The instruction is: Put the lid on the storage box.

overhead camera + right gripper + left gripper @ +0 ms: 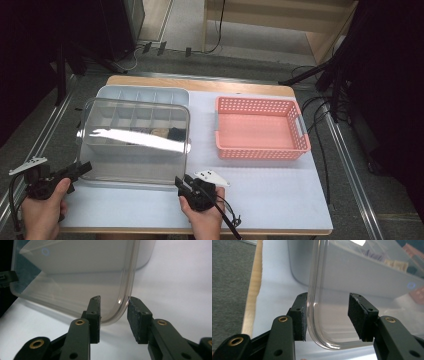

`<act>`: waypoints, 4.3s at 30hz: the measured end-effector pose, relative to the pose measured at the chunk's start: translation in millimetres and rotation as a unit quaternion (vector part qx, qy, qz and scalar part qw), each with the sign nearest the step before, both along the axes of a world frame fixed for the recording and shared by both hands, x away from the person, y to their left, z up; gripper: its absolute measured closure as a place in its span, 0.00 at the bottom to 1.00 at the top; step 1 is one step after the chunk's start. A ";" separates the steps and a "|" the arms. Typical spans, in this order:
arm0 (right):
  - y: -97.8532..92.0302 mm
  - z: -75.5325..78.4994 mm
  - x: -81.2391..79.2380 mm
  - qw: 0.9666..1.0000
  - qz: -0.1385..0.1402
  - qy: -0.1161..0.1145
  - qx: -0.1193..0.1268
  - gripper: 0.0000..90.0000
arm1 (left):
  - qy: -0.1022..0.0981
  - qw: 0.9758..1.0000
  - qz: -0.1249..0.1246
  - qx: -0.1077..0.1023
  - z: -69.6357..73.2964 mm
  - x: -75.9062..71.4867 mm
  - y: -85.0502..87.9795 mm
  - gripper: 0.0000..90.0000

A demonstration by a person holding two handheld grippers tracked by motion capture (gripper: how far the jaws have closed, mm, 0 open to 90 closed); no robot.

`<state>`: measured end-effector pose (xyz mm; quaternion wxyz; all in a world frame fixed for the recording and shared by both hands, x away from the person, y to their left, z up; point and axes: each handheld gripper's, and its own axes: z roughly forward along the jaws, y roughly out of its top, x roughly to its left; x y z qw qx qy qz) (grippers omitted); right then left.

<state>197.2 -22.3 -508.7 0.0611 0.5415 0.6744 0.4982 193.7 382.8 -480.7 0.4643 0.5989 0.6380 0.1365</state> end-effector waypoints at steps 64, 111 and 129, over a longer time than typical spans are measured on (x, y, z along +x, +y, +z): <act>-7.7 13.2 -25.2 0.992 0.028 -0.127 -0.002 0.89 | -0.092 0.995 -0.025 0.041 4.5 -54.6 -6.2 0.86; 1.9 24.7 42.6 0.996 -0.052 -0.038 0.064 0.60 | -0.052 0.999 -0.002 0.017 22.2 29.1 -0.7 0.52; 1.5 30.5 44.3 0.993 -0.058 -0.031 0.098 0.65 | -0.055 0.998 -0.002 -0.012 27.8 24.7 4.0 0.59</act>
